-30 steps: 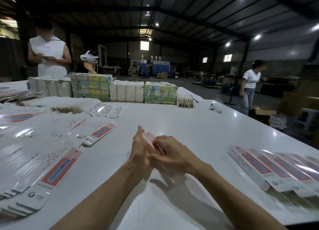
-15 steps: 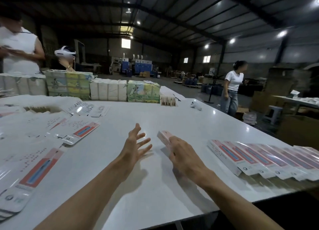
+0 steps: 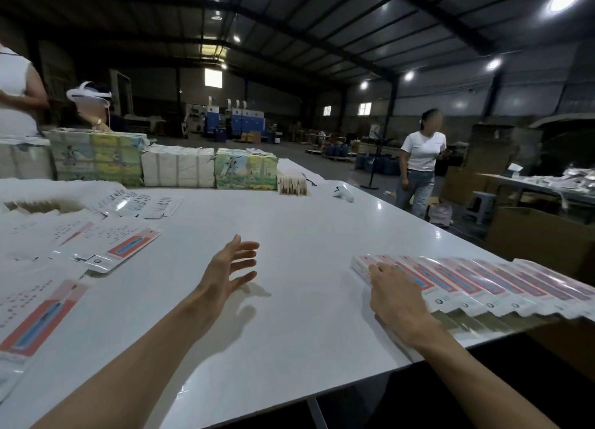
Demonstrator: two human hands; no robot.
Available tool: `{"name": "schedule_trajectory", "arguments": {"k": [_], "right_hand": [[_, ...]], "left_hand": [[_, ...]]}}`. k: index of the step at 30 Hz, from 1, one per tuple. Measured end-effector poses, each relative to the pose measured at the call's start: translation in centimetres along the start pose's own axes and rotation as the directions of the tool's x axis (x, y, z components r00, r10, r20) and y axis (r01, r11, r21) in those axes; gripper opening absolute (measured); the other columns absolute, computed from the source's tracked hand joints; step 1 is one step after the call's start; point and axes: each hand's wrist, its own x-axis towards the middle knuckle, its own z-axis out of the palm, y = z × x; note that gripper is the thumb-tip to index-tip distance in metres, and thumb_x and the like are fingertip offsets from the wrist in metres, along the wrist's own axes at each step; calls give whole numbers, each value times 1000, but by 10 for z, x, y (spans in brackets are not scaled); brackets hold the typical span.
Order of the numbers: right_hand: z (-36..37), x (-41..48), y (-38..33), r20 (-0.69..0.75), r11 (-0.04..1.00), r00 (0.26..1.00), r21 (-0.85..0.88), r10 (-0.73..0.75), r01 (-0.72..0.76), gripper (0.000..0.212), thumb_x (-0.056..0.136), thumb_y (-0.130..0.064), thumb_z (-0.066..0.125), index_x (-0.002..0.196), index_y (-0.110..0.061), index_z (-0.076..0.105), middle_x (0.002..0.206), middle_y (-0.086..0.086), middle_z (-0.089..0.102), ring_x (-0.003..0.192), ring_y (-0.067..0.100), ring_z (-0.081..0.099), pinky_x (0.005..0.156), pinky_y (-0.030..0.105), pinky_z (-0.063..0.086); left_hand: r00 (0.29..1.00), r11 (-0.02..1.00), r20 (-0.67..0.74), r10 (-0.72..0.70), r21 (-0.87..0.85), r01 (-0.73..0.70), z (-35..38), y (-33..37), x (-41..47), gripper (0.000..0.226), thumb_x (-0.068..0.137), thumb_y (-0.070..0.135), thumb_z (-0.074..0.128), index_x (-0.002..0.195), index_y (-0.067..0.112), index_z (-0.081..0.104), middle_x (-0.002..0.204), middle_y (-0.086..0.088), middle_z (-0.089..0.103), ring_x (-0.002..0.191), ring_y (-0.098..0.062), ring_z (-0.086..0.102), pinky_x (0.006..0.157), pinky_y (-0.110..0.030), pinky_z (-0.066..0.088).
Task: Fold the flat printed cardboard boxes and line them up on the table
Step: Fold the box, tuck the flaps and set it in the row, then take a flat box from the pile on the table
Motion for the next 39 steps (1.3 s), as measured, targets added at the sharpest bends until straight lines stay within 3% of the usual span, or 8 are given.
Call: {"name": "schedule_trajectory", "arguments": {"k": [7,16,19,22,25,27,32,39], "right_hand": [[-8,5,-1,-112,1000,994,15,4,-2,38,98,-13,53,136,-18,53,136,0,58,128,21,53,108,32,40],[-38,54,-140,-276,876,903,268,-329,402,24,101,-22,50,119,-15,65,114,4,69,104,26,64,89,41,53],[-34,63,-179,-275,829,883,320,-381,458,19,100,-20,50,110,-13,65,103,4,68,98,28,64,79,38,50],[-19,66,-196,-253,803,895,399,-368,443,19,99,-16,49,107,-12,65,101,3,68,92,26,63,77,37,49],[-1,64,-199,-215,750,917,528,-336,399,22,97,-11,47,109,-14,65,102,0,69,93,24,63,79,38,50],[5,67,-198,-205,723,927,580,-316,375,23,97,-11,46,109,-15,65,102,-1,70,95,24,63,80,38,51],[10,70,-200,-195,682,925,629,-326,373,22,99,-12,48,111,-16,66,106,-3,70,96,21,63,79,35,48],[10,67,-202,-198,640,907,654,-370,404,19,98,-12,51,109,-17,66,104,-5,69,96,20,62,78,33,46]], "left_hand": [[1000,999,28,-6,52,4,-1,-1,1,35,107,35,54,103,16,83,102,-6,76,93,-20,74,80,-28,60],[999,902,34,-25,432,8,-9,12,3,16,104,16,58,108,16,74,94,-7,74,69,-15,69,67,-24,57],[998,710,-70,4,703,46,-30,35,4,15,102,18,57,112,21,68,98,-3,74,75,-14,73,67,-21,60],[992,336,-126,1,934,118,-63,67,-3,20,104,17,54,118,16,69,109,-4,71,94,-21,73,89,-35,61],[967,-129,-254,-27,960,249,-101,98,-22,33,102,27,60,130,8,64,127,-12,68,111,-29,66,96,-39,53],[921,-309,-389,6,875,372,-120,111,-39,55,97,41,69,140,10,54,134,-11,61,119,-28,61,98,-38,52],[775,-396,-621,114,687,609,-156,123,-64,93,78,57,85,146,10,44,145,-12,49,136,-32,46,106,-39,47],[745,-376,-667,1,690,619,-171,142,-71,88,73,63,87,135,11,52,131,-4,62,123,-26,60,97,-36,50]]}}
